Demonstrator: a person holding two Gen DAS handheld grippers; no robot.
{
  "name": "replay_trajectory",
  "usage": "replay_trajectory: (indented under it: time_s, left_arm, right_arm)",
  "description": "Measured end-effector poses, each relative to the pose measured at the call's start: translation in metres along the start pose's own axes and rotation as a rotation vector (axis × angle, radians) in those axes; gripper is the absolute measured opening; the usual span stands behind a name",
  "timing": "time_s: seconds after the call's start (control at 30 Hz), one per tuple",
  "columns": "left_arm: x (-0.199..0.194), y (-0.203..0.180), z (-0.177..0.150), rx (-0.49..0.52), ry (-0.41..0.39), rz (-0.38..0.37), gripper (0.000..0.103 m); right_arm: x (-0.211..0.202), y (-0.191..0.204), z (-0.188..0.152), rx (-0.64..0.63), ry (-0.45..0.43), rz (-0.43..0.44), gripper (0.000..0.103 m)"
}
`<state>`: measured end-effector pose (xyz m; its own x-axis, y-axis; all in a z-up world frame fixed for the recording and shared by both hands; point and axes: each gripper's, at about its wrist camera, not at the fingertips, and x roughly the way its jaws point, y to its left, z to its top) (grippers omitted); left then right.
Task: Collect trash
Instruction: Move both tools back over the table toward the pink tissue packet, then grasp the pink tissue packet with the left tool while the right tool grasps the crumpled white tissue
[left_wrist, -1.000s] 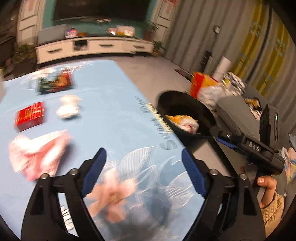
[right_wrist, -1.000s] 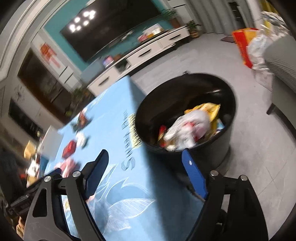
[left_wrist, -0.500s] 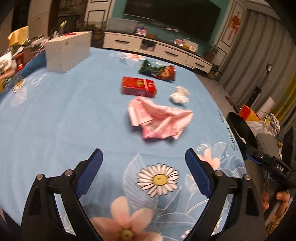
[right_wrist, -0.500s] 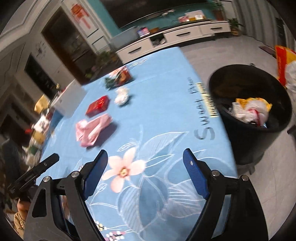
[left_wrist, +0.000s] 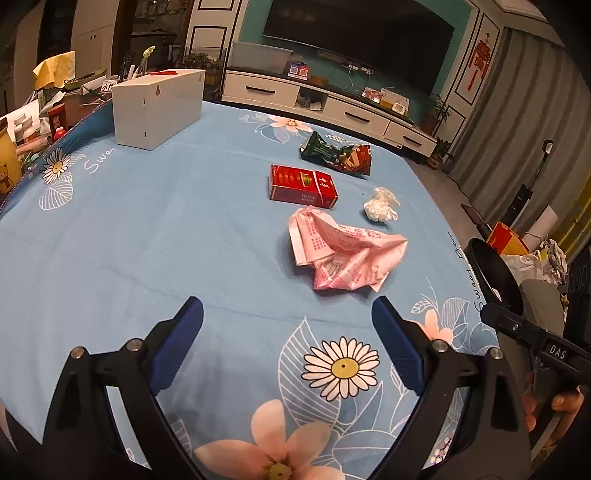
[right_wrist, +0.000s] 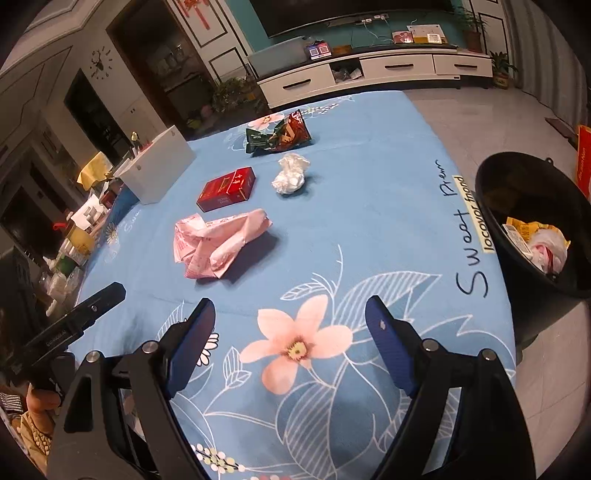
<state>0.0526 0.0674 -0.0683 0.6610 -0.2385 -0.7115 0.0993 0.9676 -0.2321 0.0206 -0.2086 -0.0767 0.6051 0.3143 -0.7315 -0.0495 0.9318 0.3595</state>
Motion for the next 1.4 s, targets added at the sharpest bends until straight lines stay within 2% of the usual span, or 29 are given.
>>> replay_trajectory:
  time_s: [0.53,0.87,1.03,1.2,1.4]
  left_arm:
    - [0.027,0.000,0.010,-0.003,0.049,-0.016,0.093]
    - [0.072,-0.015,0.032,-0.064,0.117,-0.143,0.093]
    - [0.095,-0.022,0.041,-0.111,0.138,-0.179,0.092]
    - [0.110,-0.030,0.045,-0.137,0.148,-0.207,0.074]
    - [0.110,-0.033,0.047,-0.121,0.124,-0.228,0.044]
  right_arm:
    - [0.024,0.000,0.020,0.002,0.012,-0.009,0.082]
    - [0.039,-0.010,0.027,0.030,0.016,-0.009,0.082]
    - [0.045,-0.017,0.031,0.050,0.013,-0.014,0.082]
    - [0.051,-0.019,0.040,0.051,0.002,-0.018,0.082]
    - [0.062,-0.014,0.059,0.028,-0.015,-0.002,0.082]
